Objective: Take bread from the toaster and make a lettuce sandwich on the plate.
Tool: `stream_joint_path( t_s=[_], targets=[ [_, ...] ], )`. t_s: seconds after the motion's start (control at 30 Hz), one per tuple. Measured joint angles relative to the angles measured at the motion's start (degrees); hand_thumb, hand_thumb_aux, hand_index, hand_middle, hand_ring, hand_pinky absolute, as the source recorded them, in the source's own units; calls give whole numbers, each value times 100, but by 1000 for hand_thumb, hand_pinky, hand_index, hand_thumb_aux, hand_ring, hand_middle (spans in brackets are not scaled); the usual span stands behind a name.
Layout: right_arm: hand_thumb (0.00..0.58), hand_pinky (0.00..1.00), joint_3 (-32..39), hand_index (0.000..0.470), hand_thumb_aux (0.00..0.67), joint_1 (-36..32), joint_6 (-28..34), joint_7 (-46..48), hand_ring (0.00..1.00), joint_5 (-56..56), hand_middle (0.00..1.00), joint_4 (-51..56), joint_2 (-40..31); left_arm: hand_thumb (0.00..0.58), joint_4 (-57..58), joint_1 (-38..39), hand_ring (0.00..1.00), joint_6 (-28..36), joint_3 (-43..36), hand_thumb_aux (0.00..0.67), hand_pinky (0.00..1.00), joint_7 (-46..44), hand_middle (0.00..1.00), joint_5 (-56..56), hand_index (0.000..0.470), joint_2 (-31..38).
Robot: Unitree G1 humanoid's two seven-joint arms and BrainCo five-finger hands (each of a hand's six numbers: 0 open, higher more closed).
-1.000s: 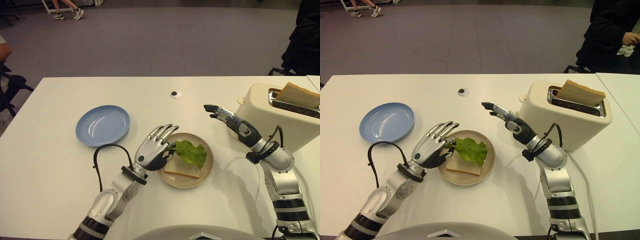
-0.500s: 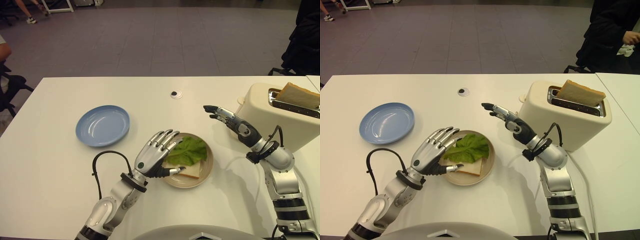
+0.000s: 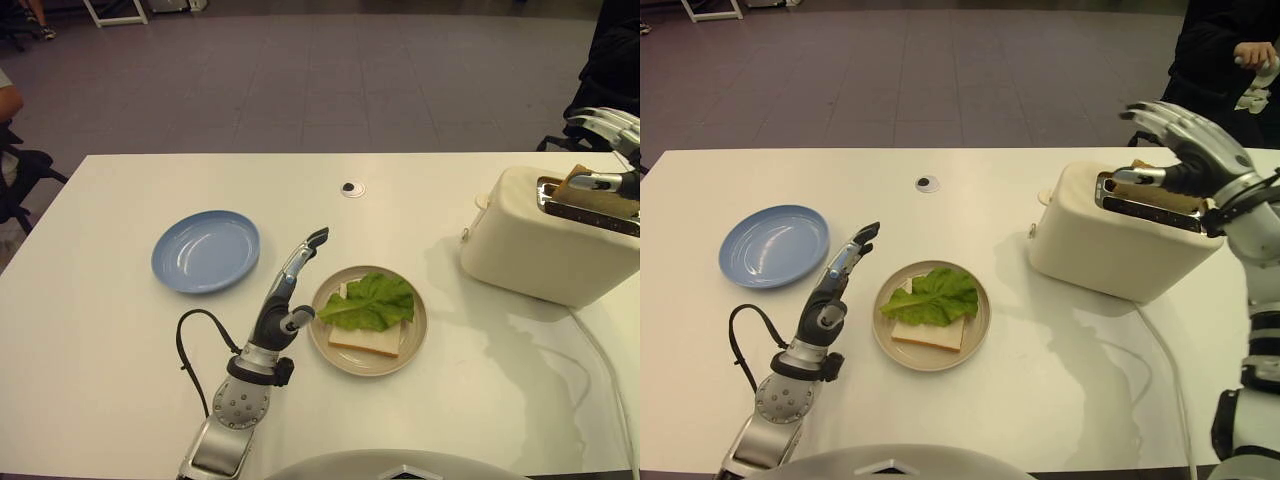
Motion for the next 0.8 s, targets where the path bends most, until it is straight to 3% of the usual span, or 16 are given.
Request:
stream_joint_path(
  t_s=[0.07,0.1,0.13,0.17,0.23,0.63,0.77,0.8],
  targets=[
    [0,0,280,0,0,-309,-165,-421,0,-255,0,1023,-126,0,42,28,0,-18,25,0,0,-135,0,-97,0,-66],
    [408,0,395,214,305,-430,-239,-550,0,-335,0,1274,-130,0,43,45,0,-29,27,0,0,-182,0,-127,0,-80],
    [516,0,544,313,447,-579,-298,-671,0,-398,0,1596,-130,0,43,69,0,-62,21,0,0,-236,0,-144,0,-128],
    [555,0,637,372,531,-653,-335,-722,0,-414,0,1768,-129,0,43,71,0,-66,23,0,0,-265,0,-152,0,-157],
    [580,0,820,470,670,-767,-424,-805,0,-449,0,2062,-115,0,43,81,0,-76,24,0,0,-356,0,-161,0,-200],
    [580,0,1100,470,670,-1019,-1030,-585,0,116,0,2332,44,0,163,170,0,-177,200,0,0,-608,0,-166,0,-445],
    [580,0,656,470,670,-1214,-1072,286,0,1138,0,2282,55,0,211,171,0,-197,217,0,0,-637,0,-163,0,-513],
    [580,0,335,470,670,-1306,-912,1005,0,1814,0,2205,44,0,235,174,0,-211,236,0,0,-660,0,-184,0,-538]
  ],
)
